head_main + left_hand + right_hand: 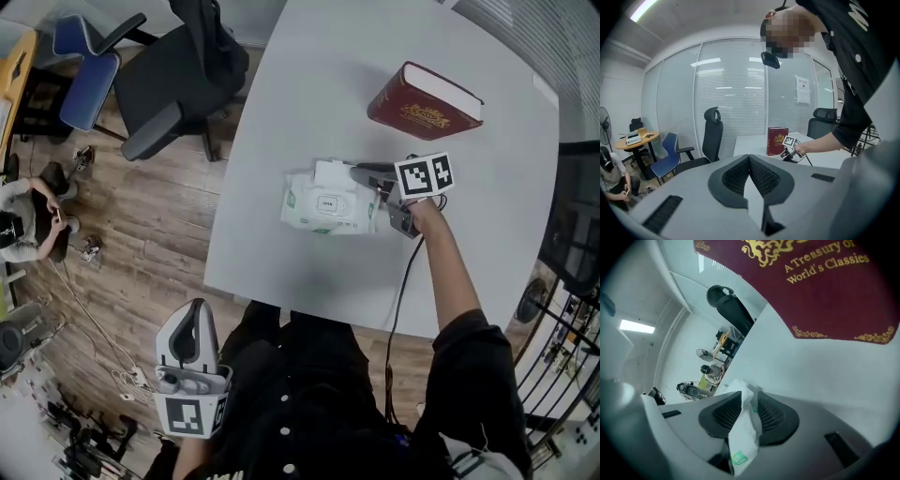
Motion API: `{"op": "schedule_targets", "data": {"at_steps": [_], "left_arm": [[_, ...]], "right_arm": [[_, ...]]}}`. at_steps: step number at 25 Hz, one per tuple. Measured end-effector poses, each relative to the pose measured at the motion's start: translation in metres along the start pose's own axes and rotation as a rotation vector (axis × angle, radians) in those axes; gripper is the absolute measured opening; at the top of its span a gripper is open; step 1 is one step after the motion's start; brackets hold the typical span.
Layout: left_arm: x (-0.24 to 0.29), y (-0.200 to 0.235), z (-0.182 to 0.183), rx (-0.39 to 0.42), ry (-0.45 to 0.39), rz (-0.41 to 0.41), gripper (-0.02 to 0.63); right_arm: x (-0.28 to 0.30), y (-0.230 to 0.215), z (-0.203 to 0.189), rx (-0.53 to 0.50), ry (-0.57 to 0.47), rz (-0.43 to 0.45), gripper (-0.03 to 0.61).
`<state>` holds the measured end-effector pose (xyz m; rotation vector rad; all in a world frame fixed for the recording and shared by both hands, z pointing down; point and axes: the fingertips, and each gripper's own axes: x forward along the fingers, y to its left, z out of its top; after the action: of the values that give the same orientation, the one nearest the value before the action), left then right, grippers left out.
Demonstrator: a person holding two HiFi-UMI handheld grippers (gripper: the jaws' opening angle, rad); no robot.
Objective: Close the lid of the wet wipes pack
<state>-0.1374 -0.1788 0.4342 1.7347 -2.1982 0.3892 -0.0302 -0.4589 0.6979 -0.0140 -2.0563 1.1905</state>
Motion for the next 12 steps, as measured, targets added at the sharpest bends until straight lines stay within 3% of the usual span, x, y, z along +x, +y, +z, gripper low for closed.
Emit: {"op": "schedule_targets", "data": {"at_steps": [5,12], "left_arm": [[0.003,-0.002,-0.001,-0.009,0.009,0.000,0.015],[0.003,0.000,0.001,-0.005,0.004,-0.001,0.015]], "right_arm": [[0.005,-0.001,-0.005,0.000,0.082,0.012,0.089],[-0.009,0.013,0.008,-0.043,-0.002,0.026,0.061]]}}
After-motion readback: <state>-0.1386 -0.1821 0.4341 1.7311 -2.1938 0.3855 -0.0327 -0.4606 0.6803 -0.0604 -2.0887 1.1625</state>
